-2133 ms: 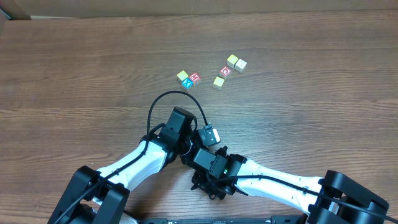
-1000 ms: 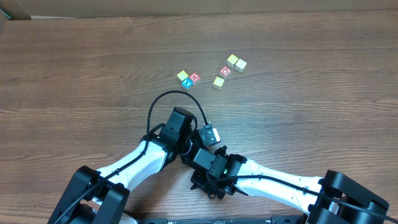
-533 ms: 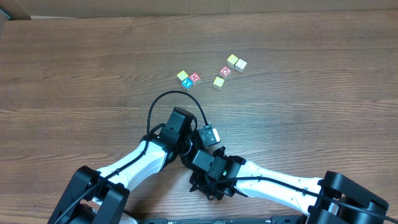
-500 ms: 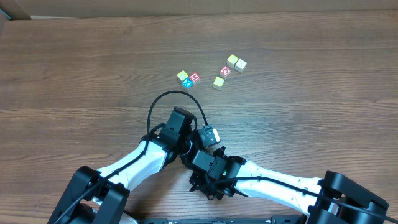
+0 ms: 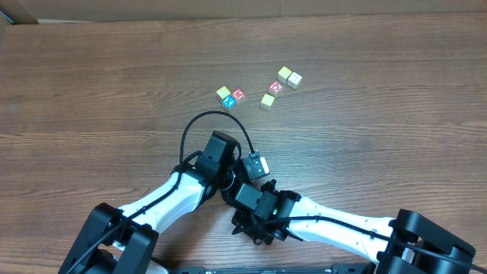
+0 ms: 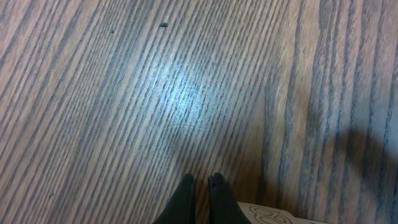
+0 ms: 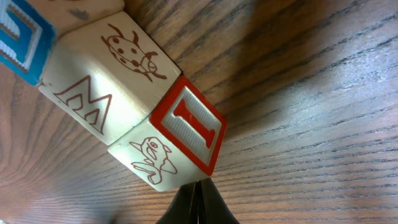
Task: Flip 5 blocks
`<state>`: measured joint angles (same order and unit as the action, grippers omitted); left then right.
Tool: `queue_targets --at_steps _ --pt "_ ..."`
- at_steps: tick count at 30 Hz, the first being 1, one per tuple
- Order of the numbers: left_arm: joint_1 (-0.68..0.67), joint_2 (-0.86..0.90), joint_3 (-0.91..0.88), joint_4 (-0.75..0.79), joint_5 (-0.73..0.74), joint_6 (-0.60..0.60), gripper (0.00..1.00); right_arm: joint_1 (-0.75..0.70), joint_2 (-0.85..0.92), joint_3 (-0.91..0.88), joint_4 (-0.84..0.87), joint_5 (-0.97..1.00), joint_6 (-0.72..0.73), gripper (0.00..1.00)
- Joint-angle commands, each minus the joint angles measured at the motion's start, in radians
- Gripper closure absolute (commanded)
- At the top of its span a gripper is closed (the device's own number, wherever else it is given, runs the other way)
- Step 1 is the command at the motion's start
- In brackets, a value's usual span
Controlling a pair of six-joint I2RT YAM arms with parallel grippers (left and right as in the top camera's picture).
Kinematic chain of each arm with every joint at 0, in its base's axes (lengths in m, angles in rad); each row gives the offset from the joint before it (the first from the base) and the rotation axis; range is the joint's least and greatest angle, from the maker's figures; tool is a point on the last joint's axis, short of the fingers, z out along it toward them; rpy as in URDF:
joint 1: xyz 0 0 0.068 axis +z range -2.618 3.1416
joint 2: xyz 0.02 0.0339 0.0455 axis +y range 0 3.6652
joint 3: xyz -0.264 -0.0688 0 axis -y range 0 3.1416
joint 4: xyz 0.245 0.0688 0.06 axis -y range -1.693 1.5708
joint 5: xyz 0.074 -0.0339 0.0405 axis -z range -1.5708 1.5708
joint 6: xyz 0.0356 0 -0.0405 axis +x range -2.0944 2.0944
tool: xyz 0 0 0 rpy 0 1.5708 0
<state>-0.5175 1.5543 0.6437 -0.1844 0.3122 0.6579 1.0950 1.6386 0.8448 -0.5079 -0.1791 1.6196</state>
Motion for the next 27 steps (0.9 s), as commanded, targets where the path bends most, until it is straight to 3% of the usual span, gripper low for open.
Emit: queue_targets --at_steps 1,27 --pt "-0.007 0.013 -0.013 0.001 0.025 0.008 0.96 0.005 0.002 0.012 0.01 0.011 0.009 0.96" --pt "-0.007 0.013 -0.013 0.001 0.021 0.008 0.96 0.006 0.002 0.012 0.022 0.011 0.013 0.96"
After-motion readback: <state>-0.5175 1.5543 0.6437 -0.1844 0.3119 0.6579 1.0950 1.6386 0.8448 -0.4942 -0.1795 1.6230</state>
